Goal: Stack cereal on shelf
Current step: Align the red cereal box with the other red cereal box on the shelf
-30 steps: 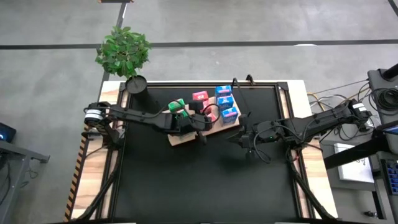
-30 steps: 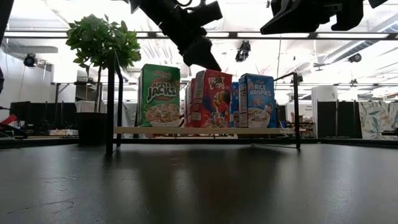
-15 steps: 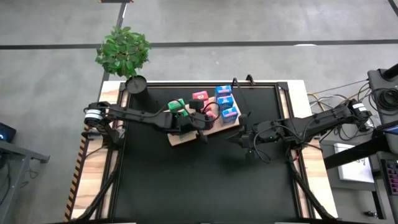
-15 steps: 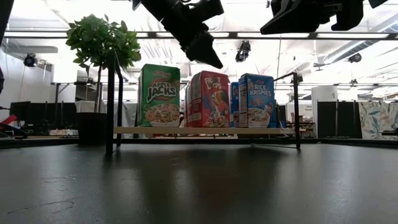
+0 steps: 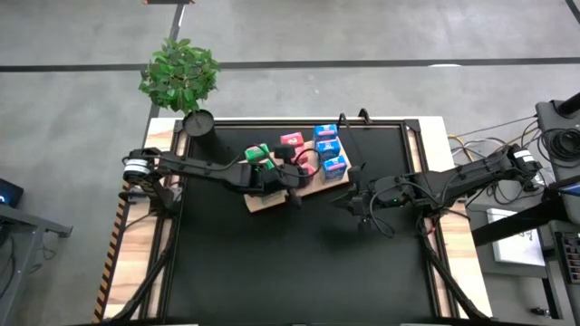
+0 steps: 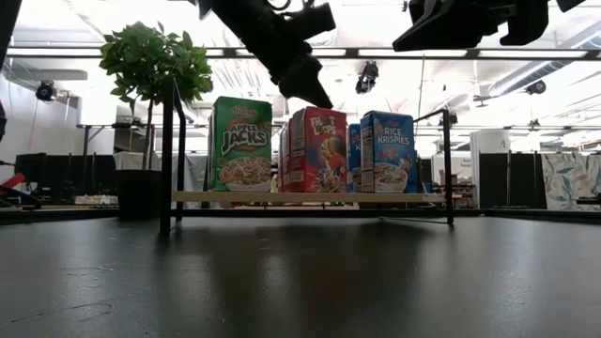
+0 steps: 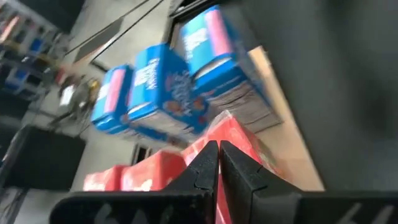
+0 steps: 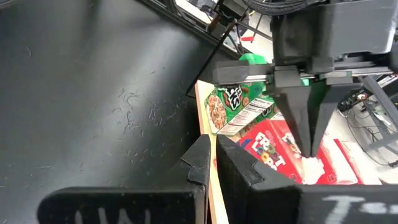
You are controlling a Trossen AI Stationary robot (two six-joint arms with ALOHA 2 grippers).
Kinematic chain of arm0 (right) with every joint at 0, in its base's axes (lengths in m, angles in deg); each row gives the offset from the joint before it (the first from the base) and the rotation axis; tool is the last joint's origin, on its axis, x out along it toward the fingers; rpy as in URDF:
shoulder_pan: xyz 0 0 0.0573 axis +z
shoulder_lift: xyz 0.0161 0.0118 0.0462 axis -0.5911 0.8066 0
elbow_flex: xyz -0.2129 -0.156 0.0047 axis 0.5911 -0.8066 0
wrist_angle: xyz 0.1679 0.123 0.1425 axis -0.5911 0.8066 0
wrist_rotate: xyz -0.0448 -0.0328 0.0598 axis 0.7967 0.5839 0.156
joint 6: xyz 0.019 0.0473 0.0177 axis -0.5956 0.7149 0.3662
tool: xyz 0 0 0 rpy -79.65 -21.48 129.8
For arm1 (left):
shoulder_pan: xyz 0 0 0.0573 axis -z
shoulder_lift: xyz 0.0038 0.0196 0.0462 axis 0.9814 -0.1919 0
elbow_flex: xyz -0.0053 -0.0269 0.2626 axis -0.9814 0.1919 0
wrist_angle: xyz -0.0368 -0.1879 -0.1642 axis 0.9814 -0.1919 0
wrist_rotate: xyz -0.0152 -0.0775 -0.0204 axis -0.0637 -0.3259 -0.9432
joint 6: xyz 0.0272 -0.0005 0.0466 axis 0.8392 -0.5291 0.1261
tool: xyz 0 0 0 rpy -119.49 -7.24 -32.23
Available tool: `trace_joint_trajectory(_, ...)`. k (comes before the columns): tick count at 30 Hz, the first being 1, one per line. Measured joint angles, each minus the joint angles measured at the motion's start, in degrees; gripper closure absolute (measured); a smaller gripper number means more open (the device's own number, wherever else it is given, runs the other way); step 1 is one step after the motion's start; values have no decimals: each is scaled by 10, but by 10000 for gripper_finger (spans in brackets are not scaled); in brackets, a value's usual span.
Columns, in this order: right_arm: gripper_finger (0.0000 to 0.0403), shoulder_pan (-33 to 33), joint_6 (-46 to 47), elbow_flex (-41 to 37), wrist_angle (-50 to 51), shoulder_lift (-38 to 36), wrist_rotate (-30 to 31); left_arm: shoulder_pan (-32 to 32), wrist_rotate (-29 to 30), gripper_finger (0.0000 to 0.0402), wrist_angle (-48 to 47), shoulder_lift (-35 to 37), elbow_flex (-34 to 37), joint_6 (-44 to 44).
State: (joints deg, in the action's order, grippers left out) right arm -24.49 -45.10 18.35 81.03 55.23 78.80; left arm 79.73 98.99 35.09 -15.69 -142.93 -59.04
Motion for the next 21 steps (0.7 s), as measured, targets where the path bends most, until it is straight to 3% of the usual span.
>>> trace_joint_trajectory(5,385,0,0,0,0,0,0,0,-49,400,4,-4,0,44)
trace_joint_trajectory(12,385,0,0,0,0,0,0,0,-37,400,0,-2,-1,98)
trace_joint_trajectory(21,385,0,-1,0,0,0,0,5,-33,400,-4,1,-10,89)
